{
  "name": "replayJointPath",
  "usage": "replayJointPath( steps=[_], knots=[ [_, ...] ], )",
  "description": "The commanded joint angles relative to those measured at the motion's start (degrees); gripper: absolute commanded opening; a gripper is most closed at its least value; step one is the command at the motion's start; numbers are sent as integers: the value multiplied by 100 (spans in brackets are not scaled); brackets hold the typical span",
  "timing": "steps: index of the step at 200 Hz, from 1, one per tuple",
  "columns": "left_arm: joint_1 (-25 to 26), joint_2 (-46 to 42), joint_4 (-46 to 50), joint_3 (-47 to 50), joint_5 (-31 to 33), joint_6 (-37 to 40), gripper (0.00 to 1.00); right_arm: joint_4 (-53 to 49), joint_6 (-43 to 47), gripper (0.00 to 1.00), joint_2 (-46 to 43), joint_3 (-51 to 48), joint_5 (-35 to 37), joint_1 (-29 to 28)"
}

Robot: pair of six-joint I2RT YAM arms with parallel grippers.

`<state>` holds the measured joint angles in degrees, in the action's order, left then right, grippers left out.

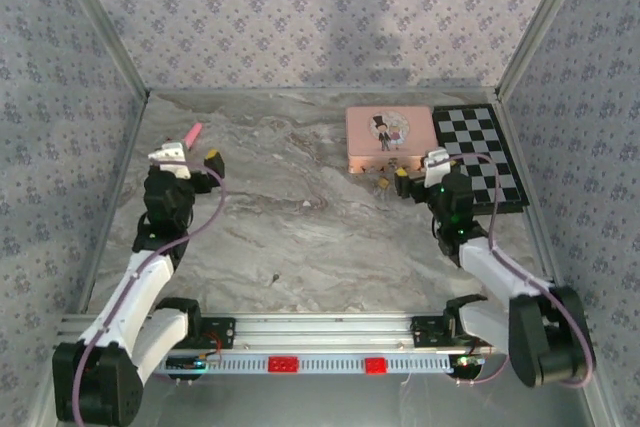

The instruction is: Unlock the padlock with the key

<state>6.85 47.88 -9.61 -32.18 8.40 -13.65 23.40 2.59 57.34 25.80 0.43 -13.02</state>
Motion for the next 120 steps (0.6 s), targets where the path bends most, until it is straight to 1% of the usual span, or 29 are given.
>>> replayJointPath(
  steps=[1, 9, 19, 28, 36, 43, 52, 59, 69, 80, 101, 120],
  knots=[
    [-13, -210, 1684, -617, 218, -527, 100, -1344, -900, 99, -565, 601, -385, -41],
    [-16, -279, 2105, -804, 336, -670, 100, -1658, -1214, 99, -699, 741, -340, -34],
    [-17, -361, 2622, -984, 552, -1129, 100, -2068, -1721, 99, -855, 931, -116, -29],
    [-24, -460, 3065, -1080, 697, -1666, 100, -2687, -2358, 99, -960, 1153, 176, -11],
    [-32, -563, 3267, -1093, 738, -1990, 100, -3501, -3008, 99, -1054, 1394, 369, 39],
    [-35, -673, 3509, -1065, 779, -2356, 100, -3903, -3427, 99, -1152, 1501, 333, 133],
    [-49, -844, 3714, -956, 767, -2714, 100, -3865, -3501, 99, -1323, 1396, 93, 340],
    [-78, -997, 3633, -824, 505, -2582, 100, -3695, -3559, 99, -1490, 1202, -139, 508],
    [-105, -1222, 3530, -644, -105, -2257, 100, -3494, -3510, 99, -1714, 984, -482, 715],
    [-104, -1431, 3440, -439, -514, -2202, 100, -3339, -3349, 99, -1915, 885, -678, 850],
    [-91, -1599, 3492, -227, -1243, -2185, 100, -3714, -3159, 99, -2060, 1044, -1070, 785],
    [77, -1513, 3549, -112, -1812, -2225, 100, -4000, -3044, 99, -2048, 1202, -1259, 489]
  ],
)
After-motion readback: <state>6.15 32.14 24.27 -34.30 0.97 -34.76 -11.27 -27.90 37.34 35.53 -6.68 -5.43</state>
